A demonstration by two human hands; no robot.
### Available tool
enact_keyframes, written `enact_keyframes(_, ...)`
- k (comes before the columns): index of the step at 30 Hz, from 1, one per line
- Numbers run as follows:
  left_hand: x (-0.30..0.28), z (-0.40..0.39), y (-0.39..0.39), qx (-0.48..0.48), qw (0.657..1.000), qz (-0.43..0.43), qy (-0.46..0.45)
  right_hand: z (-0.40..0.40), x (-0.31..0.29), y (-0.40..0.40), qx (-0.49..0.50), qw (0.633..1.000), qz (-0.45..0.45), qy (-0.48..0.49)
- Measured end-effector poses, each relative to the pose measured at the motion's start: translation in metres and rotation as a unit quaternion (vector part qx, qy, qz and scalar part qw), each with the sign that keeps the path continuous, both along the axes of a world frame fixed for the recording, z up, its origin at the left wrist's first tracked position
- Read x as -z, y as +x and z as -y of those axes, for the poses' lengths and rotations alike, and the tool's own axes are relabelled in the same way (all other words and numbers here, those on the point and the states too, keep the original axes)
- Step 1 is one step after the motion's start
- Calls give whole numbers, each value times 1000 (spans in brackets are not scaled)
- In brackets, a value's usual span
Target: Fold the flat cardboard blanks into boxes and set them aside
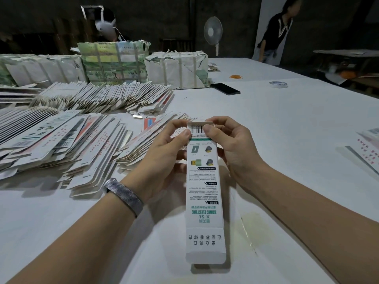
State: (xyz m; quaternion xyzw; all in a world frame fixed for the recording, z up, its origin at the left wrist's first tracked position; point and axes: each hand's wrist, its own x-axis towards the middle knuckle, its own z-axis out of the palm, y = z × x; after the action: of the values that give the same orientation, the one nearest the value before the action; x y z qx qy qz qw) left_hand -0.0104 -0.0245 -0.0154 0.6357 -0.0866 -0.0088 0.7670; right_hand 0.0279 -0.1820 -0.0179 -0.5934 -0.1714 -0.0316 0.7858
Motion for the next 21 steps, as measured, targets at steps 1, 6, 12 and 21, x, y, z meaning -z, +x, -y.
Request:
enact_keyframes(1, 0, 0, 0, 2, 1000, -1, 1, 0, 0, 0, 3, 1000, -1, -3)
enact_keyframes(6, 0, 0, 0, 4, 1000, 6, 16, 2, -1, 0, 3, 1000, -5, -16)
enact_keyframes(12, -2, 1, -1, 7, 1000, 25, 10, 1, 1, -2, -1, 999, 8, -32)
enact_keyframes(21, -1, 7, -3, 1, 998, 43, 43, -1, -4, -3, 29, 998, -20, -42)
